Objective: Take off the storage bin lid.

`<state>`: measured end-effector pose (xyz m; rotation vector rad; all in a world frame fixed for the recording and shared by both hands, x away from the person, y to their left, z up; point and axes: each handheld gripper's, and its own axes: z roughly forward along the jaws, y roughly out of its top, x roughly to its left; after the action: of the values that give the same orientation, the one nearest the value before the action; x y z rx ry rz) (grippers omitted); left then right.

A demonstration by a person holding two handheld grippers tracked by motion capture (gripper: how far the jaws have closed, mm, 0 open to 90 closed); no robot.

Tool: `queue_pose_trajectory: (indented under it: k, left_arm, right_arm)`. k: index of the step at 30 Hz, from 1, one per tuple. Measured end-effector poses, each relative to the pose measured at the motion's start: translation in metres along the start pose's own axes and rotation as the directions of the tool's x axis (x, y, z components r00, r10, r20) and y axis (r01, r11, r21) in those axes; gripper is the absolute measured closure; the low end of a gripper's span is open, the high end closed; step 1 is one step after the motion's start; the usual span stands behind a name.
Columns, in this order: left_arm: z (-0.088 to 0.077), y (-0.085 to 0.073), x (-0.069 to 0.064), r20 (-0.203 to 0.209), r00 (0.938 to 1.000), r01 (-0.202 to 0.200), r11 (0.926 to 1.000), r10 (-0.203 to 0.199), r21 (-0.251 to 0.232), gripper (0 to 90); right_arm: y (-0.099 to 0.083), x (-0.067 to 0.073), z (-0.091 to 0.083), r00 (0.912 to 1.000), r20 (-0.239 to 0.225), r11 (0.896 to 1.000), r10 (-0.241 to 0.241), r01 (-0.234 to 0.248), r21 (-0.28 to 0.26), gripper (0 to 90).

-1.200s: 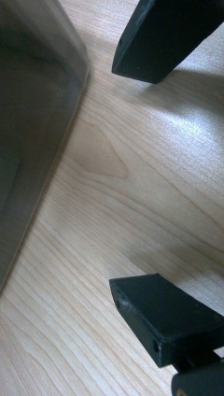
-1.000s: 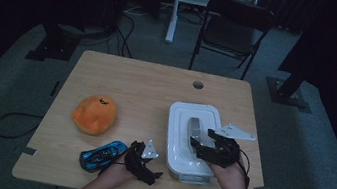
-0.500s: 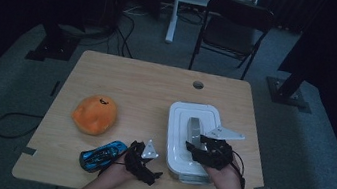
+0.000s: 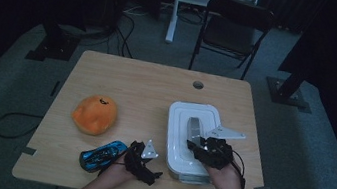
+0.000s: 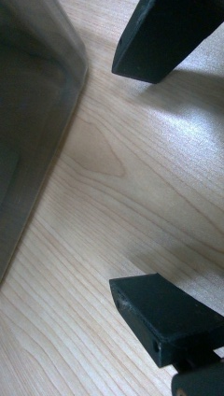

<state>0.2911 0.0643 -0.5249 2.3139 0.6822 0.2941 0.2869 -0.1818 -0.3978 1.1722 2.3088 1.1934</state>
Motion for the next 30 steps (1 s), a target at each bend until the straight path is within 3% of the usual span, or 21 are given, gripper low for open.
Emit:
queue_pose_trajectory:
  k: [4,16,30]
  left_arm:
    - [0.0,0.0,0.0,0.001,1.0,-0.001,1.0,0.001,0.0,2.0]
    - [0.0,0.0,0.0,-0.002,1.0,0.001,1.0,-0.001,0.001,2.0]
    - [0.0,0.0,0.0,-0.001,1.0,0.003,1.0,-0.003,0.0,2.0]
  right_arm:
    - [0.0,-0.004,-0.004,0.9968,-0.051,0.998,0.063,-0.064,-0.029,68.0]
    - [0.013,-0.006,-0.026,0.9935,-0.093,0.991,0.065,-0.075,-0.114,71.6]
    - [0.04,-0.023,-0.047,0.9973,-0.053,0.981,0.051,-0.06,-0.184,71.6]
